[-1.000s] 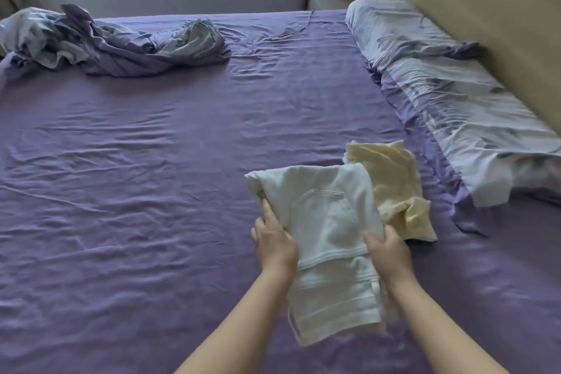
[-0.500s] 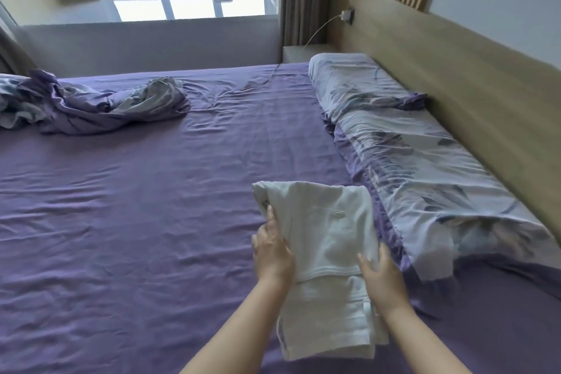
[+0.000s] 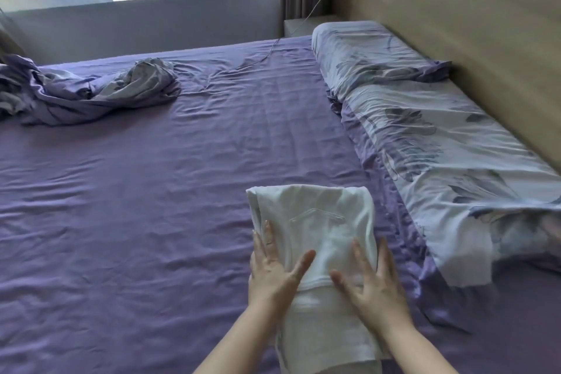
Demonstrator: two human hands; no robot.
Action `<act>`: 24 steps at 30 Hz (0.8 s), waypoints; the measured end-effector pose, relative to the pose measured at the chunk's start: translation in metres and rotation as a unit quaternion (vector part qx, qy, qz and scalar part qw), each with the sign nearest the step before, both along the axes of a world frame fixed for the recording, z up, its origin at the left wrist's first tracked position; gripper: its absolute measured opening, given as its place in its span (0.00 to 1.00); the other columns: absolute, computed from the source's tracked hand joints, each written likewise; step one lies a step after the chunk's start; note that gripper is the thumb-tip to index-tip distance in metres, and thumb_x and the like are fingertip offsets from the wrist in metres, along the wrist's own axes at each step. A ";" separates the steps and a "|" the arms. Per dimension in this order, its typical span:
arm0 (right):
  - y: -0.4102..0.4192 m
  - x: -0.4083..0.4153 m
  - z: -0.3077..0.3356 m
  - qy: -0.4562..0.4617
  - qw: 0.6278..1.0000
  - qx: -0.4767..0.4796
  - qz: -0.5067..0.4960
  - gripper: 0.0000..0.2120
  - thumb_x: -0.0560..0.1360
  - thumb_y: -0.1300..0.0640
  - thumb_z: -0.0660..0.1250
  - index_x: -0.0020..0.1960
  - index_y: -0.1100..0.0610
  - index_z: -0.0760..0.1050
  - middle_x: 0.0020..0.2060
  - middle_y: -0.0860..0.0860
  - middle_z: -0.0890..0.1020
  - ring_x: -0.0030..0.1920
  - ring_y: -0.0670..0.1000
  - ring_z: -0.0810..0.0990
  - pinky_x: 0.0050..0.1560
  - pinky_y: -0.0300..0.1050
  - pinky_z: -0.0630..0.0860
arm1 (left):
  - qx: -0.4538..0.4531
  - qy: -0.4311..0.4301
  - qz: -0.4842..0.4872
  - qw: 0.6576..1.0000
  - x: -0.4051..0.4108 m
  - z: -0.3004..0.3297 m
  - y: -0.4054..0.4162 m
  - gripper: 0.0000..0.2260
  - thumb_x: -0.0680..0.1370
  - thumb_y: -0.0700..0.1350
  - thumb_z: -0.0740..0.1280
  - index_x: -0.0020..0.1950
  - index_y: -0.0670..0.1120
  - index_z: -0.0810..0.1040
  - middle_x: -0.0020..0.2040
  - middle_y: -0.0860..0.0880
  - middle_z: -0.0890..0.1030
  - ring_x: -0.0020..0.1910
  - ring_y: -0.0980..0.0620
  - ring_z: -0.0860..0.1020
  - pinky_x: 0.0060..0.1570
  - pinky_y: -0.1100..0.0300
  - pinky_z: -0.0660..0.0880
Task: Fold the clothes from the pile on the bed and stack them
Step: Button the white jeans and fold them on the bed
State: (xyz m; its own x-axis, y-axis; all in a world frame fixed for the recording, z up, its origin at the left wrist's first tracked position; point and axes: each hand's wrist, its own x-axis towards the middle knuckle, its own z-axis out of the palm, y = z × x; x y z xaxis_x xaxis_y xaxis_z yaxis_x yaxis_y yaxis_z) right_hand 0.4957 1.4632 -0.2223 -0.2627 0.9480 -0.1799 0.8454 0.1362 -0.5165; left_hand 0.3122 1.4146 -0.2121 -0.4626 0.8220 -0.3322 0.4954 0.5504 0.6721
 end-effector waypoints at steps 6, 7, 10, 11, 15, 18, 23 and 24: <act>0.018 0.004 -0.023 0.175 0.982 -0.068 -0.020 0.32 0.79 0.49 0.60 0.70 0.37 0.39 0.76 0.52 0.42 0.76 0.48 0.39 0.73 0.43 0.45 | 0.036 -0.093 0.019 0.995 -0.007 -0.013 -0.008 0.53 0.61 0.68 0.72 0.64 0.72 0.29 0.77 0.50 0.36 0.77 0.51 0.47 0.67 0.63 0.51; 0.021 0.005 -0.027 0.186 0.979 -0.080 -0.015 0.34 0.78 0.51 0.62 0.70 0.37 0.41 0.77 0.51 0.44 0.76 0.48 0.39 0.72 0.42 0.45 | 0.031 -0.115 0.027 0.993 -0.008 -0.014 -0.007 0.54 0.60 0.69 0.73 0.64 0.73 0.30 0.78 0.50 0.39 0.77 0.51 0.50 0.65 0.64 0.53; 0.030 0.007 -0.040 0.204 0.973 -0.109 -0.019 0.35 0.75 0.49 0.65 0.70 0.33 0.45 0.77 0.49 0.47 0.76 0.47 0.41 0.72 0.44 0.46 | 0.021 -0.169 0.049 0.984 -0.010 -0.019 -0.002 0.54 0.54 0.70 0.72 0.63 0.76 0.32 0.77 0.48 0.52 0.73 0.50 0.62 0.66 0.61 0.61; 0.031 0.007 -0.043 0.211 0.970 -0.117 -0.026 0.35 0.74 0.47 0.66 0.69 0.31 0.46 0.77 0.48 0.47 0.76 0.46 0.41 0.72 0.44 0.47 | 0.025 -0.184 0.052 0.981 -0.011 -0.021 0.000 0.54 0.54 0.69 0.72 0.63 0.76 0.33 0.76 0.48 0.56 0.71 0.50 0.65 0.68 0.59 0.63; 0.035 0.007 -0.050 0.219 0.966 -0.132 -0.039 0.34 0.72 0.45 0.68 0.64 0.25 0.47 0.76 0.46 0.51 0.76 0.47 0.44 0.71 0.43 0.47 | 0.021 -0.232 0.038 0.972 -0.015 -0.027 0.008 0.57 0.54 0.68 0.73 0.69 0.72 0.34 0.71 0.48 0.66 0.67 0.50 0.69 0.69 0.53 0.65; 0.036 0.007 -0.049 0.245 0.957 -0.147 -0.048 0.33 0.68 0.40 0.67 0.63 0.23 0.49 0.74 0.45 0.57 0.73 0.44 0.55 0.72 0.42 0.53 | 0.021 -0.243 0.026 0.970 -0.016 -0.028 0.011 0.58 0.56 0.65 0.74 0.72 0.67 0.35 0.68 0.49 0.71 0.64 0.53 0.73 0.65 0.60 0.67; 0.036 0.008 -0.051 0.227 0.960 -0.157 -0.043 0.35 0.68 0.39 0.67 0.64 0.25 0.47 0.69 0.49 0.64 0.66 0.45 0.64 0.64 0.37 0.58 | 0.035 -0.260 0.020 0.965 -0.014 -0.033 0.012 0.59 0.55 0.64 0.75 0.72 0.67 0.35 0.69 0.49 0.69 0.66 0.52 0.71 0.69 0.53 0.66; 0.036 0.008 -0.050 0.223 0.961 -0.160 -0.047 0.37 0.65 0.35 0.67 0.65 0.26 0.46 0.66 0.50 0.64 0.65 0.48 0.65 0.63 0.38 0.59 | 0.040 -0.264 0.021 0.963 -0.014 -0.034 0.012 0.59 0.55 0.64 0.75 0.72 0.68 0.35 0.70 0.49 0.69 0.66 0.52 0.71 0.69 0.53 0.66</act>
